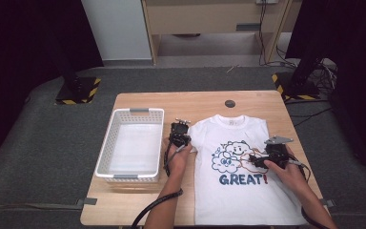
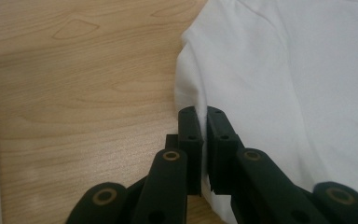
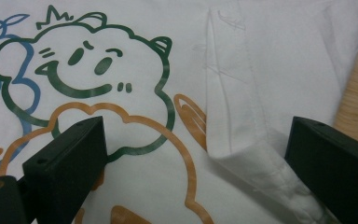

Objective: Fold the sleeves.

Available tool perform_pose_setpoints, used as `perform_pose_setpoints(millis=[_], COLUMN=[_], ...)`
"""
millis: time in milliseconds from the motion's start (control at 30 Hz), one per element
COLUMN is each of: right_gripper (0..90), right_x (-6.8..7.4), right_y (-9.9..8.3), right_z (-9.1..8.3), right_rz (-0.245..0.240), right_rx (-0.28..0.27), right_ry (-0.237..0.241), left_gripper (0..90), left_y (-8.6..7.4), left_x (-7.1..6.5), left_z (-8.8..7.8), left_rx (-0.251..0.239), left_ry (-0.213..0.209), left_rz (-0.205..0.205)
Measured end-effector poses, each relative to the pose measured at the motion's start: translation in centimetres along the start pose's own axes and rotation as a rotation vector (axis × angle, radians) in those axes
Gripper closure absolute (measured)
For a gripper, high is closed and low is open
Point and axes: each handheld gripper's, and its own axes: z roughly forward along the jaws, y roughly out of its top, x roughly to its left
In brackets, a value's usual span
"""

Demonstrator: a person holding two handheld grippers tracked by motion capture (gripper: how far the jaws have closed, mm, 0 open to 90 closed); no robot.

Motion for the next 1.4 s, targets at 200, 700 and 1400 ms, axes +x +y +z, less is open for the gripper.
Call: perform_pose_setpoints(millis=[200, 700, 1400], right_gripper=[5.3, 5.0, 4.7], right_x=[0.2, 2.0, 3.4], right_y=[0.1, 0.6, 1.1], right_z=[0.1, 0.7, 1.2], right_rz=[0.004, 0.013, 0.006], right_rx=[0.001, 0.003, 0.002], right_ry=[-0.005, -0.014, -0.009], left_gripper=[86.5, 86.8, 86.6], left_y=[0.5, 1.8, 2.9], left_x=[0.1, 0.2, -3.3], left_z=[-1.0, -2.9, -1.7], left_rx=[-0.02, -0.03, 0.039], left_ry=[-0.005, -0.008, -0.066], left_rz=[0.005, 0.046, 0.198])
